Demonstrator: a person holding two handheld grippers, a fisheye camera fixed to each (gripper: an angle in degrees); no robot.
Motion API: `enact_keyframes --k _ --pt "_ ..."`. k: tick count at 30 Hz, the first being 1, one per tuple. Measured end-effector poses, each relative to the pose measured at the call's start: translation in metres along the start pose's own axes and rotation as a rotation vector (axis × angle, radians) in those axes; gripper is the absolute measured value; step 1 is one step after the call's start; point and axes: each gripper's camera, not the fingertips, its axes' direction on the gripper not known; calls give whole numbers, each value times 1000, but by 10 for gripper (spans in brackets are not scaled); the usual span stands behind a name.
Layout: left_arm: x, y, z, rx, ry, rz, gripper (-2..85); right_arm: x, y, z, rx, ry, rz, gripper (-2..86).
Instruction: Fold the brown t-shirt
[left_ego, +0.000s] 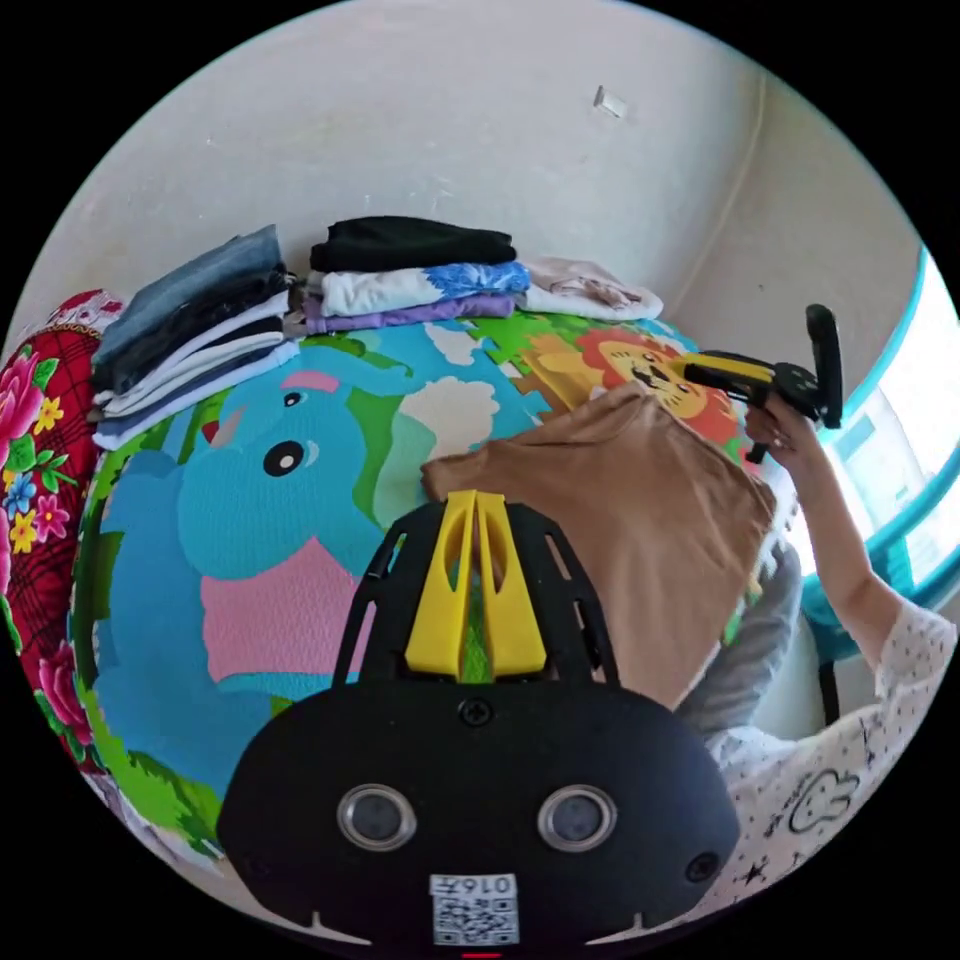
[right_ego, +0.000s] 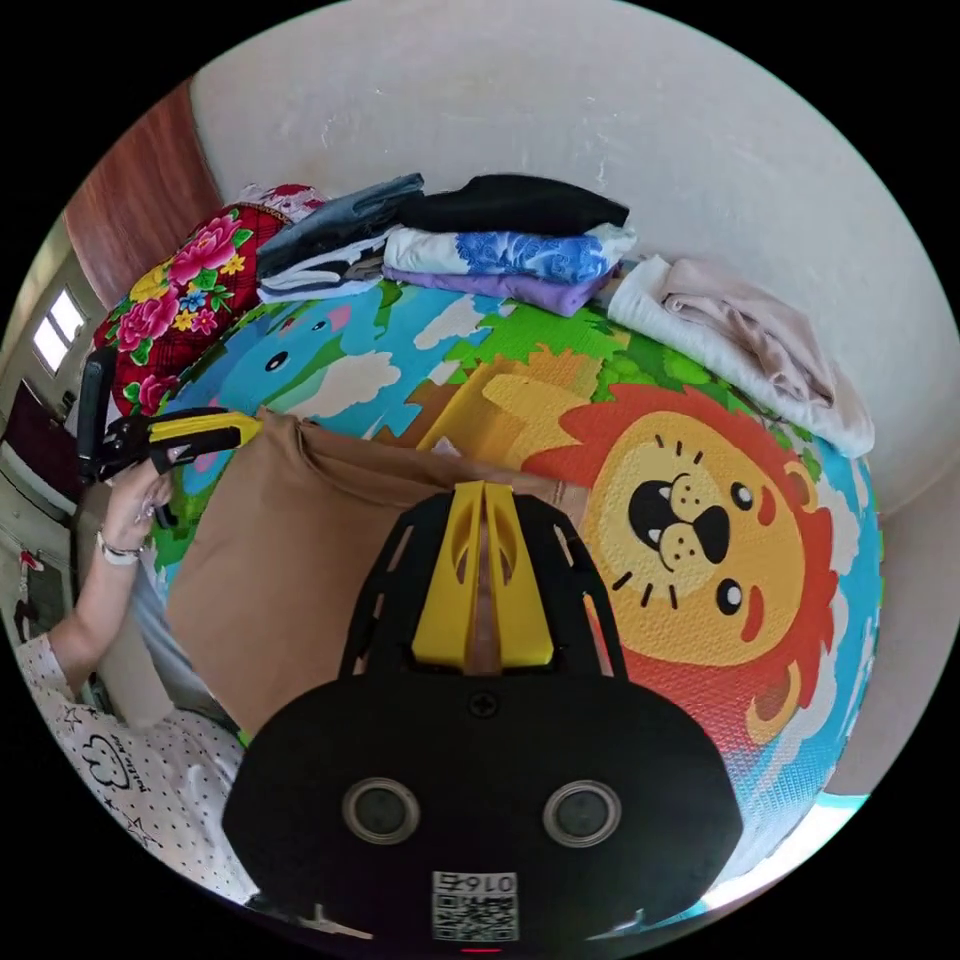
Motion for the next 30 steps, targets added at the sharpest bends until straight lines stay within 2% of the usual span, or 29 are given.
enact_keyframes --k 2,5,7,11,13,15,19,21,25,28,30 --pt "3 18 -21 -23 125 75 -7 -21 37 -45 185 146 -104 0" --pt "26 59 -49 -59 326 259 4 -59 99 -86 292 143 -299 8" --pt "47 85 -62 -71 343 364 26 -79 139 -100 325 138 -349 21" --pt "98 123 -82 -66 431 548 58 -101 216 -116 388 90 -289 59" --pt "116 132 -89 -20 381 583 67 -102 241 -122 418 19 -233 84" --pt "134 139 -88 -39 196 615 86 -103 265 -127 476 -34 -180 105" --pt "153 145 -79 -123 87 680 94 -103 319 -140 683 -78 -2 125" --pt "162 150 -78 -132 36 716 93 -101 334 -143 744 -130 14 128" --pt "168 154 -70 -168 -7 739 80 -104 337 -140 637 -238 -72 141" --pt "165 151 -83 -169 22 724 6 -126 338 -136 606 -167 -143 147" --pt "154 144 -97 -149 70 685 -4 -146 338 -133 591 -126 -213 151"
